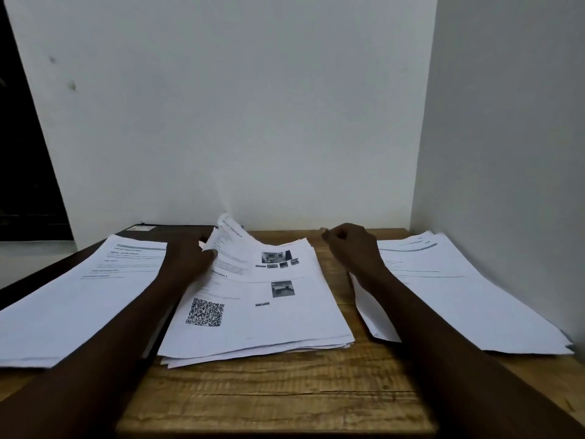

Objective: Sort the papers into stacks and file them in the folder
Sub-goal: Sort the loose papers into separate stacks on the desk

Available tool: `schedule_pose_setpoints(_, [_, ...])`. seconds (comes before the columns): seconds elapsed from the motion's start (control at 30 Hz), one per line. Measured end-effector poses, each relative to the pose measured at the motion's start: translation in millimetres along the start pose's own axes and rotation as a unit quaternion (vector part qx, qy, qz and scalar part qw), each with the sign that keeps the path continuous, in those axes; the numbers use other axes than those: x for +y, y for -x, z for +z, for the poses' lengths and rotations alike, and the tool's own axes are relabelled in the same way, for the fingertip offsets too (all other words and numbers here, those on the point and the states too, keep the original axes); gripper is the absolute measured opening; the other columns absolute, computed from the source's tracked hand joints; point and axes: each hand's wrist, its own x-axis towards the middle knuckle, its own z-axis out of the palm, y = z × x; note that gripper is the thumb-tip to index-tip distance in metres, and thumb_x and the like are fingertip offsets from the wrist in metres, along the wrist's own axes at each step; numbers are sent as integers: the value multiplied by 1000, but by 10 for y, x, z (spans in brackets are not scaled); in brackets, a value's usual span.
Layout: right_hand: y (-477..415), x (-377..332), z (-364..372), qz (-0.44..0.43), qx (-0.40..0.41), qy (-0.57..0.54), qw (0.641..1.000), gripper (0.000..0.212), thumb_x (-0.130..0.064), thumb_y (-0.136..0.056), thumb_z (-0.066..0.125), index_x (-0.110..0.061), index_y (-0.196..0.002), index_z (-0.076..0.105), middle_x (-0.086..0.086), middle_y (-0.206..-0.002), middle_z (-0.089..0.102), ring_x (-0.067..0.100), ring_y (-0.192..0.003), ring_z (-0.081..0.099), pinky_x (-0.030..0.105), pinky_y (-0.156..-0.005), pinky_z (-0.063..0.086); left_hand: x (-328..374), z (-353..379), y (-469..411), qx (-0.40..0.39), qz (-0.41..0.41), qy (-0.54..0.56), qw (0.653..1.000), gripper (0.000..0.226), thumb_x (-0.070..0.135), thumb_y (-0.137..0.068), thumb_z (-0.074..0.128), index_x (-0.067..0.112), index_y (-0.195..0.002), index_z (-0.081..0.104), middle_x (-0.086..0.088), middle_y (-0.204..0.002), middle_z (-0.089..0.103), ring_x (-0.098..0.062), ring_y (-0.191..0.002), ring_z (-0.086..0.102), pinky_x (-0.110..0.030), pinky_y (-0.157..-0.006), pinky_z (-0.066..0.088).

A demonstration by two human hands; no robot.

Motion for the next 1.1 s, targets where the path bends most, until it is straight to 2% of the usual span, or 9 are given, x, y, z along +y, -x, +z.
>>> schedule_pose_setpoints(0.1, [16,7,35,0,-31,29,999,24,-23,-88,61,-2,-88,70,7,-92,71,17,-87,61,29,-79,47,5,86,21,18,5,-21,1000,24,3,-83,68,13,-105,66,-7,-90,65,-30,-94,61,-29,-76,35])
schedule_pose_setpoints(0.2, [33,-12,63,-8,-100,89,991,25,-28,-90,62,-4,-92,68,9,-105,69,23,-105,60,29,-87,45,-4,162,91,29,33,-27,999,29,5,-83,71,16,-106,58,-7,-101,61,-32,-106,58,-31,-79,35])
schedule_pose_setpoints(0.27, [45,-18,57,-9,-149,140,979,20,-31,-92,61,-20,-78,55,2,-93,62,22,-102,54,22,-78,40,0,201,113,36,39,-22,998,32,7,-83,73,12,-111,58,-8,-109,61,-31,-110,56,-27,-78,31])
schedule_pose_setpoints(0.4, [61,-35,118,10,-154,148,977,47,-33,-91,62,-29,-62,25,-12,-66,30,15,-86,37,15,-52,21,-36,238,85,6,31,-35,999,51,17,-84,73,10,-131,55,-12,-122,59,-31,-118,52,-27,-80,31])
schedule_pose_setpoints(0.57, [20,0,184,10,-151,178,972,45,-32,-89,64,-24,-60,31,-7,-62,33,13,-66,37,21,-48,20,-49,277,79,-18,-18,-21,999,51,26,-86,73,12,-130,53,-12,-134,57,-29,-126,49,-31,-94,35])
schedule_pose_setpoints(0.67, [9,14,188,18,-156,189,969,20,-29,-84,71,-15,-81,57,1,-84,56,17,-88,49,21,-53,30,-37,256,95,-14,-31,22,999,41,24,-87,72,9,-123,57,-9,-129,60,-26,-121,52,-31,-91,37])
schedule_pose_setpoints(0.8, [36,-16,159,29,-160,198,967,43,-22,-82,75,-5,-119,61,8,-124,59,21,-118,51,26,-82,41,-39,243,93,-4,-38,58,998,44,24,-86,73,13,-126,58,-7,-128,62,-24,-119,54,-29,-87,35])
schedule_pose_setpoints(0.87, [52,-35,187,18,-161,198,967,40,-19,-83,73,-1,-118,64,12,-125,60,22,-117,53,28,-90,43,-36,271,89,-9,-18,29,999,44,24,-87,72,11,-126,58,-8,-133,59,-25,-122,52,-28,-88,34])
schedule_pose_setpoints(1.1, [64,-47,127,11,-100,126,987,39,-23,-82,73,-2,-114,65,14,-120,64,24,-109,58,24,-81,44,-96,349,88,-15,55,-45,997,36,22,-84,76,13,-116,62,-13,-144,49,-27,-137,39,-29,-98,31])
